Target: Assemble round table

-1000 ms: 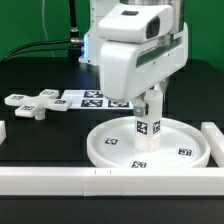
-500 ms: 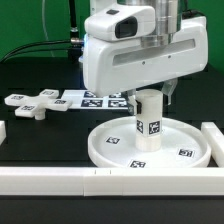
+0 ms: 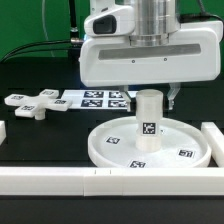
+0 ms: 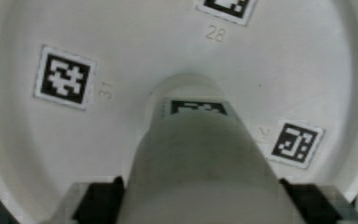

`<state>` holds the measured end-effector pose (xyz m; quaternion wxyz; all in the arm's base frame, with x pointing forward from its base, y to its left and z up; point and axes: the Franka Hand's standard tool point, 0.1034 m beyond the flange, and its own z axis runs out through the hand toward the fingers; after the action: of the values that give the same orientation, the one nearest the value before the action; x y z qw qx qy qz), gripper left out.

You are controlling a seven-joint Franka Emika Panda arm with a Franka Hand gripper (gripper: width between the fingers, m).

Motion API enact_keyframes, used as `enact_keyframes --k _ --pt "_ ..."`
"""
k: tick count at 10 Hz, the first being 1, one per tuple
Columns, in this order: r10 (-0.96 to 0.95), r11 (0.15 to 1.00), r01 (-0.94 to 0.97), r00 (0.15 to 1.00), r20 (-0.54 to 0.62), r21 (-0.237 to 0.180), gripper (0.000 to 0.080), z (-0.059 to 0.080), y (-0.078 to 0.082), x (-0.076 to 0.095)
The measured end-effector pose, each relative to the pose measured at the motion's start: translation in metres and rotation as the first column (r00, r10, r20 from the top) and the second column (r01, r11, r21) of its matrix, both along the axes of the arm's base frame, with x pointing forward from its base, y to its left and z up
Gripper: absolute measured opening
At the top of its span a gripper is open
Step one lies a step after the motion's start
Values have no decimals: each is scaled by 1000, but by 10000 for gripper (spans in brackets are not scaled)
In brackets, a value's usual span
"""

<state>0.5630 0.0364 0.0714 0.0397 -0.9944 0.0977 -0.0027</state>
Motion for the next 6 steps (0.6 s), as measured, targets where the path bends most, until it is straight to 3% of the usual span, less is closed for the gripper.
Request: enact_keyframes --k 2,6 --pt "-204 979 204 979 -16 6 409 0 1 -2" --pt "-416 909 417 908 -41 20 409 0 1 -2"
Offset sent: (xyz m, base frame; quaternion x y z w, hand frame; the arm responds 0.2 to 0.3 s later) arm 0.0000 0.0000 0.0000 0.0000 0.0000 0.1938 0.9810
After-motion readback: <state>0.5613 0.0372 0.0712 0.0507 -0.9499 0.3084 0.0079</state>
